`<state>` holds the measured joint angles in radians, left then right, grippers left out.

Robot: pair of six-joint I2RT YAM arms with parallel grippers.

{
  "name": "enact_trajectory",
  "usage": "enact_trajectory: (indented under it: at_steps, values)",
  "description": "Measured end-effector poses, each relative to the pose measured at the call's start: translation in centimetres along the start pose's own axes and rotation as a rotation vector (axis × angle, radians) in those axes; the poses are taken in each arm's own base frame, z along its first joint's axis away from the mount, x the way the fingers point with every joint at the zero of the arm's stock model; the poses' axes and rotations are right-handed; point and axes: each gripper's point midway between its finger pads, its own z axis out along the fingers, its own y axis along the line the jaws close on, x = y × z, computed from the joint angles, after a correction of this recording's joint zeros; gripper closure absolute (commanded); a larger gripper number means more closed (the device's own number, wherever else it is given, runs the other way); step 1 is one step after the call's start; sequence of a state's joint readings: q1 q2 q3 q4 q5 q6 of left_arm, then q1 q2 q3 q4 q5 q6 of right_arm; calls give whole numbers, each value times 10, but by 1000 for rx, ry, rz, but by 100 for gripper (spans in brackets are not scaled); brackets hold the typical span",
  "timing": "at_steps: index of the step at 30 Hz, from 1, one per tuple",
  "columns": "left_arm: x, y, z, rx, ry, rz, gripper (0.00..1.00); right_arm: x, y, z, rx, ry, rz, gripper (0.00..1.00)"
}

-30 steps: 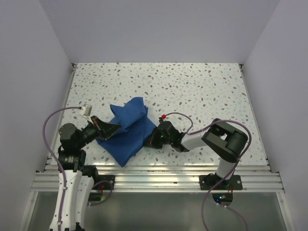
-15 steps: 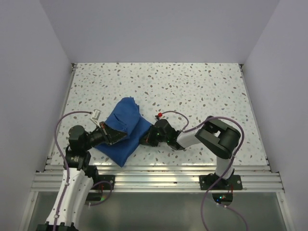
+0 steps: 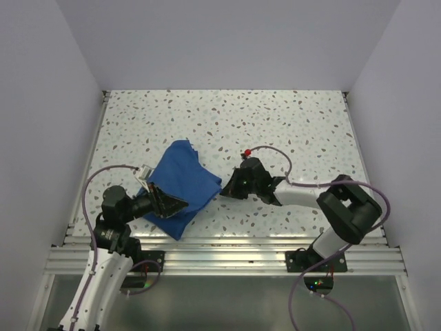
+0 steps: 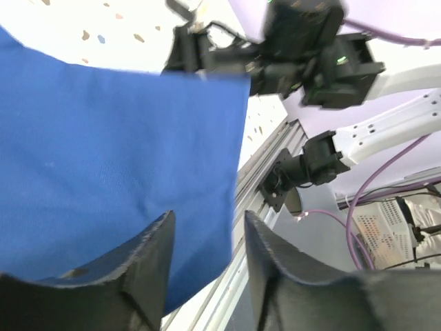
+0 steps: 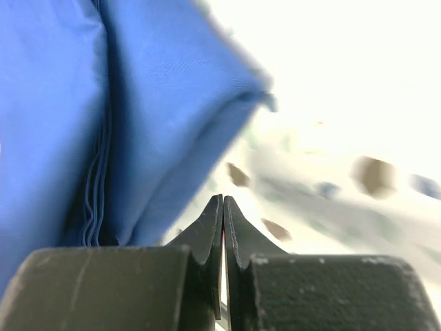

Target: Prepare the surgical pack

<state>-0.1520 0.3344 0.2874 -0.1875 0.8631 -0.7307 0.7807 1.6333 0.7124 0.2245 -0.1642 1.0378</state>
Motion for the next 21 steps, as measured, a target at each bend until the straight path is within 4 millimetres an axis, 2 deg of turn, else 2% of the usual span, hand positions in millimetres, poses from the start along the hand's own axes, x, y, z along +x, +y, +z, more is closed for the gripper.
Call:
enact_trajectory:
  at_steps: [3, 5, 6, 7, 8, 9, 12, 13, 15, 17, 18, 21]
  values:
    - [7, 4, -4, -29, 8, -4, 42, -15, -11, -24, 35, -40, -35, 98]
    - [9, 7, -6, -53, 9, -8, 41, -25, -16, -38, 57, -62, -67, 88]
    - [8, 7, -8, -70, 5, -7, 40, -28, -19, -43, 68, -71, -87, 80]
    - [5, 7, -9, -90, -5, -5, 38, -31, -21, -48, 80, -75, -109, 62]
    - [0, 5, -12, -110, -21, 8, 37, -31, -22, -51, 87, -70, -130, 52]
    - [-8, 2, -14, -130, -44, 23, 35, -32, -21, -53, 86, -61, -155, 35]
    - [-37, -11, -22, -183, -121, 84, 35, -30, -5, -51, 36, 11, -240, 18]
    - [-47, -14, -23, -198, -137, 100, 36, -29, 3, -46, 8, 46, -263, 8]
    - [-61, -13, -22, -237, -146, 109, 36, -26, 20, -28, -59, 127, -301, 3]
    - [-68, -1, -18, -294, -136, 94, 39, -17, 26, -15, -117, 202, -310, 3]
    - [-69, 8, -16, -329, -127, 77, 45, -11, 24, -9, -136, 235, -306, 5]
    - [-62, 32, -14, -415, -93, 18, 47, 8, 18, 2, -183, 330, -271, 16]
